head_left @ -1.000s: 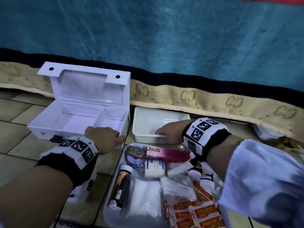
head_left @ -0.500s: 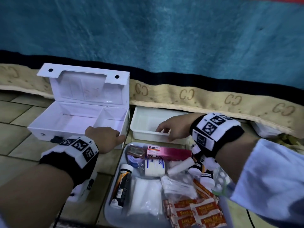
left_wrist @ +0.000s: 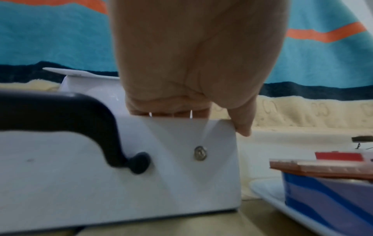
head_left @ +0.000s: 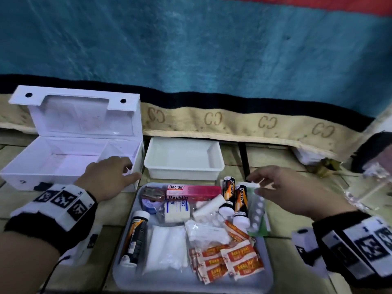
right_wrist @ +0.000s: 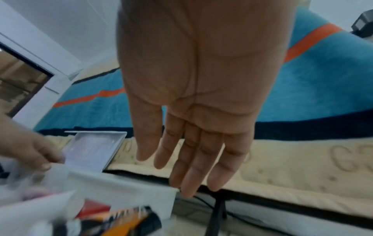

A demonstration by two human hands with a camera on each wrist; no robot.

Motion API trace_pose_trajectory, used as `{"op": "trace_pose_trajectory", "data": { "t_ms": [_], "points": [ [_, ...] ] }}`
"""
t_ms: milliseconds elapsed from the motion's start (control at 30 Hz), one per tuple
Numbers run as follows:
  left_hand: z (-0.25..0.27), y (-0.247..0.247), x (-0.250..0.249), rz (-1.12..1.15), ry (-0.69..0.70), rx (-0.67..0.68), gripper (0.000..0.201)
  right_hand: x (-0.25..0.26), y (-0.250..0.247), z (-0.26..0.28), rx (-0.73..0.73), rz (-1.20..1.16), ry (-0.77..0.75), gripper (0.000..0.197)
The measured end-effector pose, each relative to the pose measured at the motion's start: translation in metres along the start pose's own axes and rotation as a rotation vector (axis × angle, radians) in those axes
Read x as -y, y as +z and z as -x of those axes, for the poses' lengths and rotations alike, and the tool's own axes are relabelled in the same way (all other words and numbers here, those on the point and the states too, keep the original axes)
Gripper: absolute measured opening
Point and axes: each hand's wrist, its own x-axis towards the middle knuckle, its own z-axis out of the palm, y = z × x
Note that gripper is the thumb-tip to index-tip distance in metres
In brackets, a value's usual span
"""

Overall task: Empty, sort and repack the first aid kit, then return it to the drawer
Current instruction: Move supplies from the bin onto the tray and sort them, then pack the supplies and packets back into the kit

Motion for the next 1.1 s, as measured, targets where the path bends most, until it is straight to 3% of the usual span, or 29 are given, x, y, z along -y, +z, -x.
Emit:
{"op": "trace_pose_trajectory", "data": {
  "t_ms": [133, 233, 333, 433, 633, 767, 1100],
  "points": [
    [0.008, -0.009, -0.034, -0.034, -0.015, -0.158, 0.046, -0.011, 0.019, 0.011, 0.061, -0.015, -0.001, 0.056],
    [0.015, -0.018, -0.078, -0.014, 0.134, -0.229, 0.052, -0.007, 0.027, 0.013, 0.105, 0.005, -0.051, 0.074],
    [0.023, -0.02, -0.127, 0.135, 0.401, -0.075, 0.058, 0.0, 0.031, 0.011, 0.137, 0.029, -0.068, 0.076],
    [0.025, -0.008, -0.167, 0.094, 0.536, 0.113, 0.072, 0.003, 0.033, 0.006, 0.141, 0.021, -0.042, 0.069],
    [0.011, 0.014, -0.198, -0.217, 0.568, 0.216, 0.095, -0.006, 0.04, 0.001, 0.102, -0.066, -0.082, 0.067],
    [0.006, 0.021, -0.206, -0.33, 0.579, 0.238, 0.097, -0.012, 0.041, 0.001, 0.097, -0.152, -0.085, 0.065],
    [0.014, 0.005, -0.21, -0.188, 0.539, 0.105, 0.1, -0.032, 0.019, 0.006, 0.044, -0.339, -0.131, 0.057]
  ]
}}
